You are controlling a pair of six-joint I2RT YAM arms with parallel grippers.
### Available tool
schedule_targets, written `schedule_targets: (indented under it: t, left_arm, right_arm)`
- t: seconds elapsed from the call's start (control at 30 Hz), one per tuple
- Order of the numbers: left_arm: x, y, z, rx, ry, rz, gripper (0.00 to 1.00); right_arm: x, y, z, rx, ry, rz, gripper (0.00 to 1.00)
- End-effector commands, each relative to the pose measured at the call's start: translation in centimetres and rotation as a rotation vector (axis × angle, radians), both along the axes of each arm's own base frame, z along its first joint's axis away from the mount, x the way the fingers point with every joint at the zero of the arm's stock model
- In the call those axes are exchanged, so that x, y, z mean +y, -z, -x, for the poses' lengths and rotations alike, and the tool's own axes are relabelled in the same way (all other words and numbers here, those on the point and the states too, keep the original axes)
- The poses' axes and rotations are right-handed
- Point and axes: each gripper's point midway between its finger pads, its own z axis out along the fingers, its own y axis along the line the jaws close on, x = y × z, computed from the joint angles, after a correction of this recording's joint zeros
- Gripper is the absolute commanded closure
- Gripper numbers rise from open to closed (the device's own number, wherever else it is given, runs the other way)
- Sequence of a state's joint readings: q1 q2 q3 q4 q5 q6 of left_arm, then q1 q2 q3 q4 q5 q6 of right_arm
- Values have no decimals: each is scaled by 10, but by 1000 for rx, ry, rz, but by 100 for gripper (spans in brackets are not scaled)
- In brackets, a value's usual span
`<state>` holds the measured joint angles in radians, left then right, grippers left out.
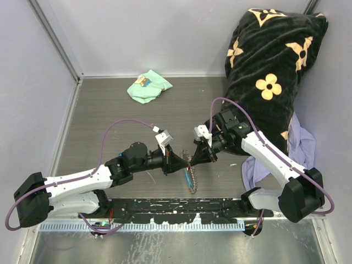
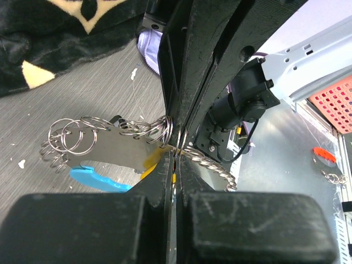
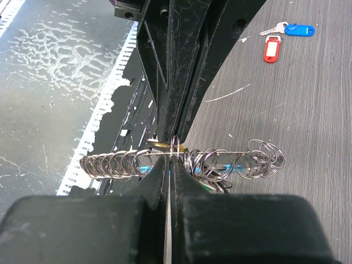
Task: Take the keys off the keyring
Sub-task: Remove the key from the keyring.
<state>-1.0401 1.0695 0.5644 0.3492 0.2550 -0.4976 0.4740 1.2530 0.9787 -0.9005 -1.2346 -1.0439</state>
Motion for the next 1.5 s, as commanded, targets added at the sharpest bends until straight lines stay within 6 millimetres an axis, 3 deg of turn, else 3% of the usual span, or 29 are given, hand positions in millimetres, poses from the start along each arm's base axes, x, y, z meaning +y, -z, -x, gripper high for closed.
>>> schedule_targets:
  t: [0.0, 0.13, 0.37, 0.83, 1.23, 1.3, 1.4, 1.47]
  left_arm:
    - [-3, -19, -2, -88, 13, 73, 100]
    - [-1, -17, -3, -91, -2, 88, 99]
    - [2, -19, -4, -51, -39, 162, 74]
    - [1, -32, -2, -49, -36, 249, 70]
    - [-3, -21, -5, -43, -36, 200, 75]
    - [-2, -19, -5, -47, -37, 191, 80]
    - [-1, -20, -4, -59, -26, 184, 97]
    - [-2, -20, -2, -73, -9, 179, 100]
  right_arm:
    - [6, -27, 9, -41, -56, -114, 98]
    - [6, -28, 10, -49, -63, -117, 99]
    - [5, -29, 12, -49, -68, -120, 99]
    - [6, -29, 11, -50, -69, -121, 99]
    - [6, -28, 12, -49, -71, -120, 99]
    - [6, -29, 12, -49, -70, -120, 99]
    - [6, -28, 11, -48, -69, -119, 99]
    - [6, -27, 11, -46, -69, -119, 99]
